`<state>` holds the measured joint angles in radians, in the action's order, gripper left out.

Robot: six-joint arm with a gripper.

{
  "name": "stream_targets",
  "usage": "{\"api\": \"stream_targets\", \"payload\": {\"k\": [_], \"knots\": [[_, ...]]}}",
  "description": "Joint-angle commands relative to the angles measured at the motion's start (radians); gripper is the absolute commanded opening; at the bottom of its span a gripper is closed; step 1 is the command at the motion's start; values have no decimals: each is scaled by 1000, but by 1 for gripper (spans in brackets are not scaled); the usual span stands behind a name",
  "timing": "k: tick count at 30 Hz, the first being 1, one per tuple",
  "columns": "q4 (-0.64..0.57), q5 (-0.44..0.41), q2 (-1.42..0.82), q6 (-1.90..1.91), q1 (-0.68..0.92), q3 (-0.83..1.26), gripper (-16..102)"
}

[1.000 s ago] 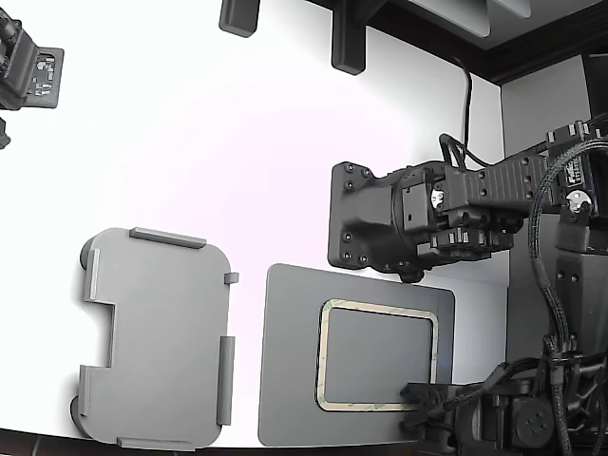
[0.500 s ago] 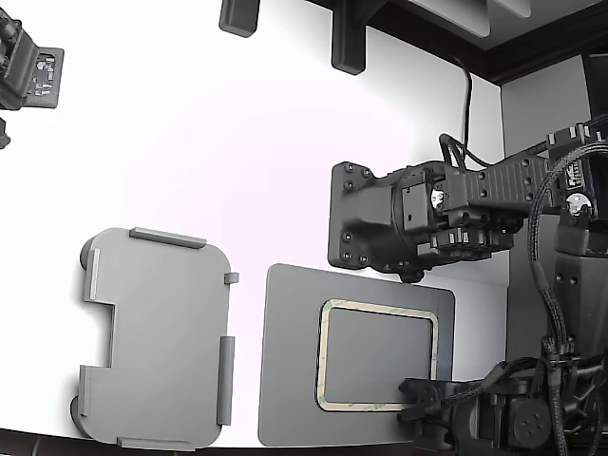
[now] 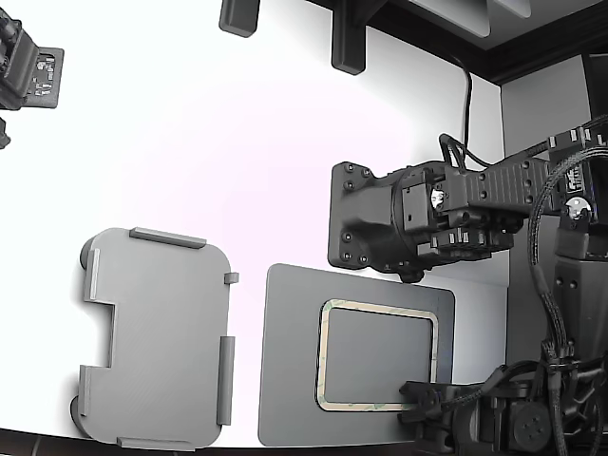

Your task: Grab top frame and put it into gray box.

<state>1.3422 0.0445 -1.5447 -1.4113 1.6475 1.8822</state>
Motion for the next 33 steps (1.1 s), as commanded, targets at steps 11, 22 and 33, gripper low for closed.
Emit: {"api": "stream_targets", "payload": {"k": [11,22,33], "knots": [[-20,-8,29,8,-9,-48,65],[-25,-20,31,28,-11,-52,41],[-26,-48,28,66,-11,-84,-10]]}}
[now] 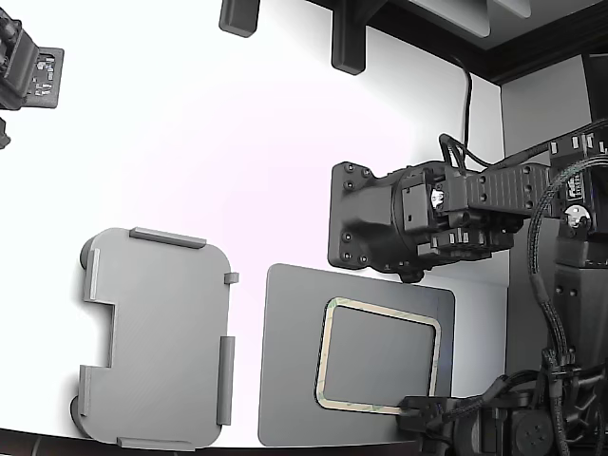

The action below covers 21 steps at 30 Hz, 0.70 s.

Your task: Grab top frame and put it into gray box.

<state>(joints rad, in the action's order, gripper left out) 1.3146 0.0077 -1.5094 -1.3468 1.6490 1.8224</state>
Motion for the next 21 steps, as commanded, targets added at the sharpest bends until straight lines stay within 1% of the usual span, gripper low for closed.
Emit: {"api": "stream_targets", "payload": {"k": [1,7,11,13,16,21], "knots": [[9,-14,-8,-2,-12,-31,-10],[55,-38,-26,2,-12,-86,-11],[106,-117,-32,201,-12,-196,-11],[141,-176,-23,334,-12,-259,-11],[184,-293,-18,541,-18,-316,-11],[305,-518,-11,1020,-91,-434,-12]]}}
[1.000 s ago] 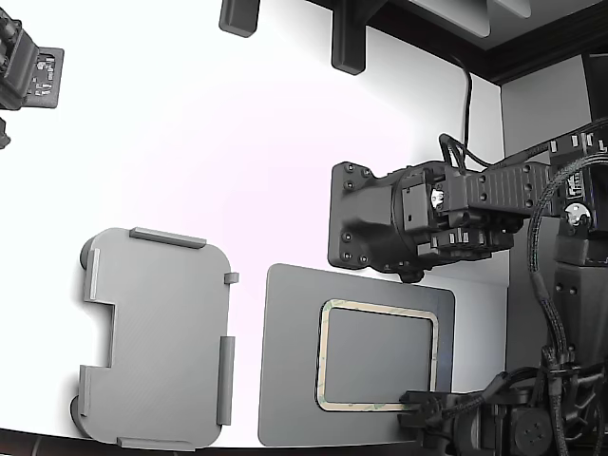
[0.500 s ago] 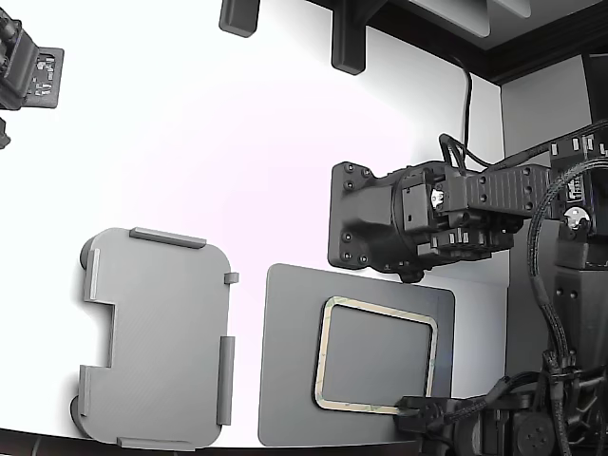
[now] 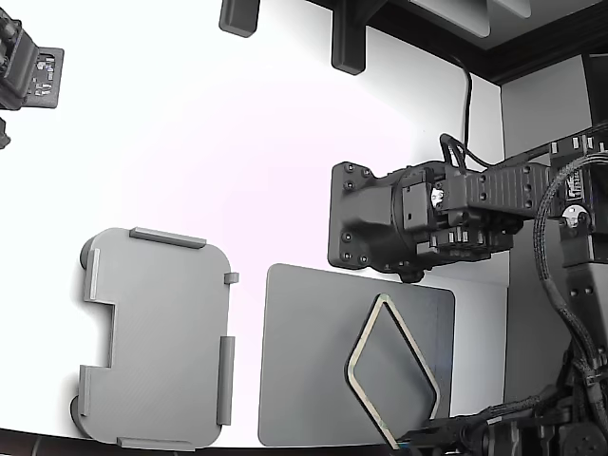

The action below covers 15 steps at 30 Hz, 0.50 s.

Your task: Grab top frame and put it into gray box.

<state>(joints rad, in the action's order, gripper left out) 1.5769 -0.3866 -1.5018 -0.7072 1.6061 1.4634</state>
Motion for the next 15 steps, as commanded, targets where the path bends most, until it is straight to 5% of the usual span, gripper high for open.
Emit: {"api": "stream_targets", "payload": {"k": [1,7,15], "knots": [[60,-152,-23,453,-71,-95,-12],[78,-173,-89,1095,-244,-81,-12],[78,-207,-204,1393,-431,-32,-12]]}}
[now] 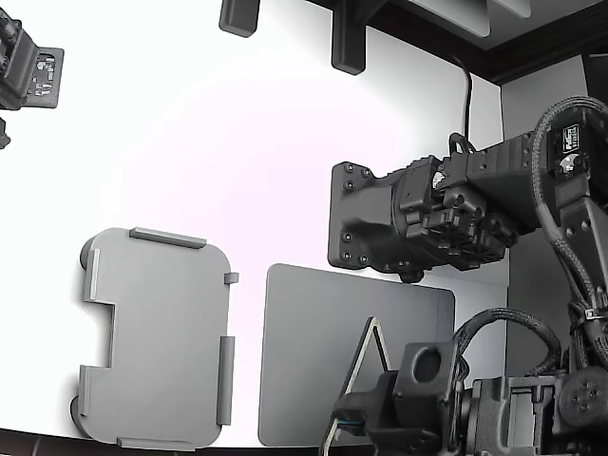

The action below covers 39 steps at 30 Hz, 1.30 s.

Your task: Grab top frame and put it into gray box.

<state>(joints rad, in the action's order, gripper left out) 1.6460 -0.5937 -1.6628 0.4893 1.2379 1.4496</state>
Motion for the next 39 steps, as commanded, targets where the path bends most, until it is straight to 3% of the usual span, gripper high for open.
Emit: {"api": "stream_targets", "payload": {"k": [1,12,17,32,39], "knots": [[9,3,-52,222,-86,-18,-12],[9,80,-64,742,-319,-14,-12],[9,222,0,1209,-440,-67,-12],[11,377,201,1528,-630,-186,-12],[11,388,276,1677,-647,-235,-12]]}}
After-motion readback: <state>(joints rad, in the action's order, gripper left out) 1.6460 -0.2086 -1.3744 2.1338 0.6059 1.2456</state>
